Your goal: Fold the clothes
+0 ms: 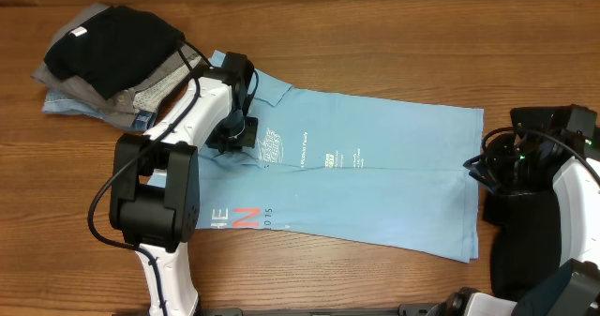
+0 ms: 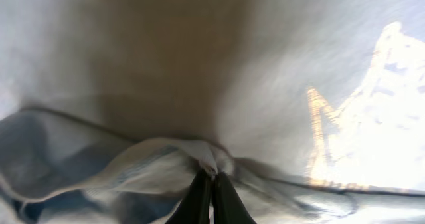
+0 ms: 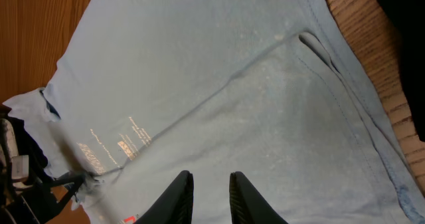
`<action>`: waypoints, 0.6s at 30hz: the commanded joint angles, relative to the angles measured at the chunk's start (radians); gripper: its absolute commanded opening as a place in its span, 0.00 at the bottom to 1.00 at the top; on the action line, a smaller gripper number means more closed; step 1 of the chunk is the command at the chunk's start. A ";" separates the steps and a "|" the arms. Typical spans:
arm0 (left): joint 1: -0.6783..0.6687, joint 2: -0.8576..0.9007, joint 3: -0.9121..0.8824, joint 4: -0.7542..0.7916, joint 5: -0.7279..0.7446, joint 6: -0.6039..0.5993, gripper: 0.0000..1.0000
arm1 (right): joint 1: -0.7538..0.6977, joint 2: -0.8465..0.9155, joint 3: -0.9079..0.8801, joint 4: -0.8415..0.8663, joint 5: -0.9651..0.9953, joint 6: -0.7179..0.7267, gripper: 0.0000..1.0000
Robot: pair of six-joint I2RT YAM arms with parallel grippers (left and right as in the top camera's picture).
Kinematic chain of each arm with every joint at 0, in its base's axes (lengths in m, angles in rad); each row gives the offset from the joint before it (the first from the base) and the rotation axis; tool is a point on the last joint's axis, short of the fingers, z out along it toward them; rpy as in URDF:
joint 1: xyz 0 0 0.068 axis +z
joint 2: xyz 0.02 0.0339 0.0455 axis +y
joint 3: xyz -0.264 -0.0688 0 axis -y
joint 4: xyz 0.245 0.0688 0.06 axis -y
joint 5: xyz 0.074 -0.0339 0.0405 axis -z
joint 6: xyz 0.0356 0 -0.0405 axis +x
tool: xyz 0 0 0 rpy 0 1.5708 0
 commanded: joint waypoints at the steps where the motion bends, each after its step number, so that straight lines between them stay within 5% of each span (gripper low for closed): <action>1: -0.001 0.002 0.032 0.027 0.087 -0.018 0.04 | 0.005 -0.009 0.013 0.005 -0.003 -0.012 0.22; 18: -0.003 0.002 0.033 0.174 0.181 -0.034 0.04 | 0.005 -0.009 0.013 0.005 0.019 -0.012 0.23</action>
